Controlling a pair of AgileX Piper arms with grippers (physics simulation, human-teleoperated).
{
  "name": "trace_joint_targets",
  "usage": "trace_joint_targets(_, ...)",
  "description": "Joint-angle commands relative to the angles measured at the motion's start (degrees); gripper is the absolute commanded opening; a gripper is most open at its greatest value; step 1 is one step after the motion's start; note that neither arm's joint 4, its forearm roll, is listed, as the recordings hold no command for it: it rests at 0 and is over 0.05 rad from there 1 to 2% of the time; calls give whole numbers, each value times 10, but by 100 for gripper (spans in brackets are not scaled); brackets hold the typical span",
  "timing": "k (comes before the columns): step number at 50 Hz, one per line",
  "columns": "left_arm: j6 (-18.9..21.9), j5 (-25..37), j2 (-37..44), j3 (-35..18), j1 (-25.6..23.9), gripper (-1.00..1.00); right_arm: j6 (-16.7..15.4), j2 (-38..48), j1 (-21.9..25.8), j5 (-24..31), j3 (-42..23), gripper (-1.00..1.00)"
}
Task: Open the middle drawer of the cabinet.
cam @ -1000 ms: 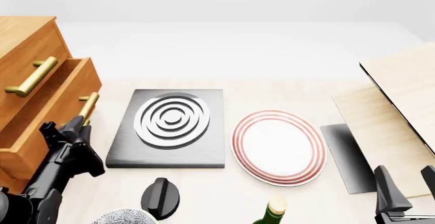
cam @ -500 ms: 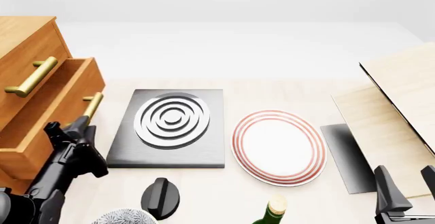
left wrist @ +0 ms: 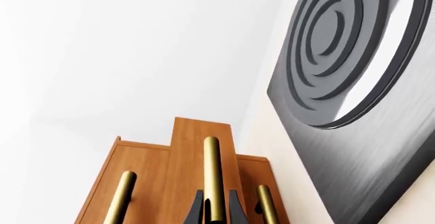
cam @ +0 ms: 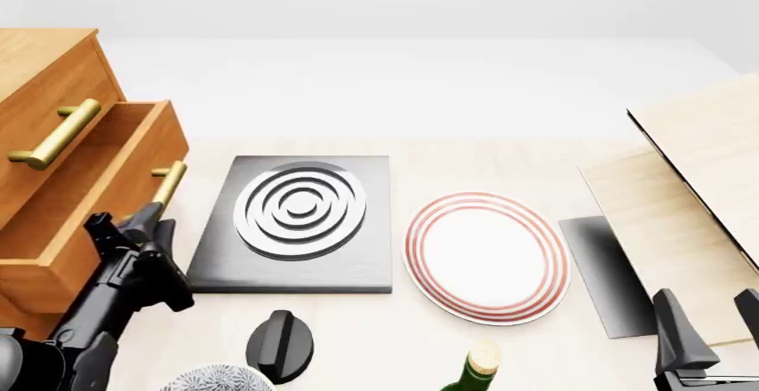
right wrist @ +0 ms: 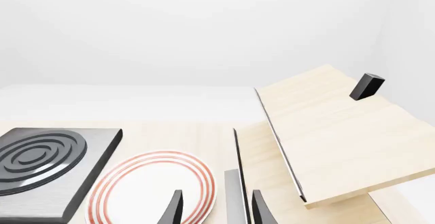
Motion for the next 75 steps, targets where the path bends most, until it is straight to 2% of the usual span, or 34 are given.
trace_joint_targets(1,-1,0,4,13,-9,-100,3,-1,2,1,1,100)
trace_joint_targets(14,2,0,7,12,-11,-100,3,-1,2,1,1,100)
trace_joint_targets(18,14,0,4,13,-17,-100,3,-1,3,1,1,100)
trace_joint_targets(19,12,0,5,14,-19,100,3,-1,3,1,1,100)
trace_joint_targets(44,17,0,-19,26,-32,100,3,-1,2,1,1,100)
trace_joint_targets(68,10,0,-83,70,-91,100,3,-1,2,1,1,100)
trace_joint_targets(75,-8,0,-111,85,-109,100,3,-1,2,1,1,100)
